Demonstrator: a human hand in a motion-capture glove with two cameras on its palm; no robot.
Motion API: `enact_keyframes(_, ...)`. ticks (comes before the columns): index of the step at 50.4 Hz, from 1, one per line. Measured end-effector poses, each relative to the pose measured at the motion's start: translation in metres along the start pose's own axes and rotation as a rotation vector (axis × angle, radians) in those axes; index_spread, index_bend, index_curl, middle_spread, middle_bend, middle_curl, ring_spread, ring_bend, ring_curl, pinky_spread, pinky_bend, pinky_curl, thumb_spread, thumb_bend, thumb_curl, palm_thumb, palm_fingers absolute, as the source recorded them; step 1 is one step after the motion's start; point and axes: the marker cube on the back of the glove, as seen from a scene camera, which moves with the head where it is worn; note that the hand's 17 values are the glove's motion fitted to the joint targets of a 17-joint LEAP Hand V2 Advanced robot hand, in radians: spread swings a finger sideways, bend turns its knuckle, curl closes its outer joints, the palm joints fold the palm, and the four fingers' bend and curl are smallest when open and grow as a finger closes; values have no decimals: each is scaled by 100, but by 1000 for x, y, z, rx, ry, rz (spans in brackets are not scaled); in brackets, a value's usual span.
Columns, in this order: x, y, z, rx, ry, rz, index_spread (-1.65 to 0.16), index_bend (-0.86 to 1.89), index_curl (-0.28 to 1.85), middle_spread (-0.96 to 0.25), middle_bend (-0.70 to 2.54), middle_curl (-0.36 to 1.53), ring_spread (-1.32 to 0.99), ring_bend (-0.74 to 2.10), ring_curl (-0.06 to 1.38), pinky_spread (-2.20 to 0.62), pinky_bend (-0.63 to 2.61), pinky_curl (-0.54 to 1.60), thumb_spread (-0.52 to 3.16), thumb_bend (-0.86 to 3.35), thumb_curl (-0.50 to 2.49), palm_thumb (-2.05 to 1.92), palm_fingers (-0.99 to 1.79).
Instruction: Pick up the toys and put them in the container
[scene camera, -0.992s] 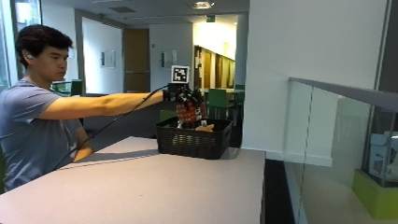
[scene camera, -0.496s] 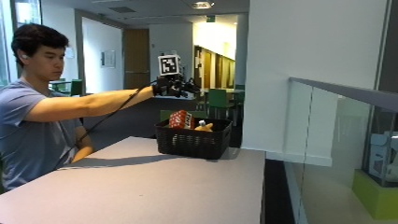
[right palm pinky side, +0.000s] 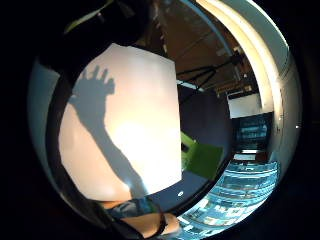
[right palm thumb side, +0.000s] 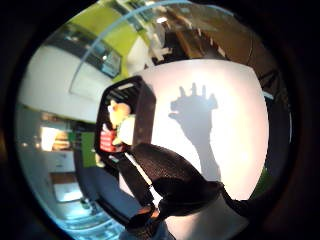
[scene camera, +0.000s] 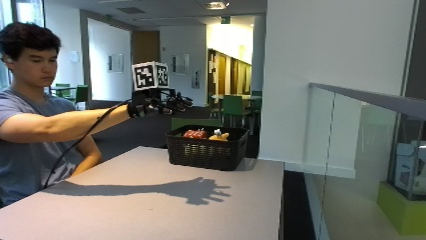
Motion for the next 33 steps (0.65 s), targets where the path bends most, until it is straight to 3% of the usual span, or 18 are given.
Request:
enact_keyframes(18,63,23,27,2,-6,74,-31,10,18,-3,19,43,0,46,30,1,99,30,96,-10,17,-14,-12)
enact_keyframes(33,67,30,39,-10,-7,77,-31,12,18,-4,19,41,-1,44,30,0,96,30,96,-10,16,-14,-10)
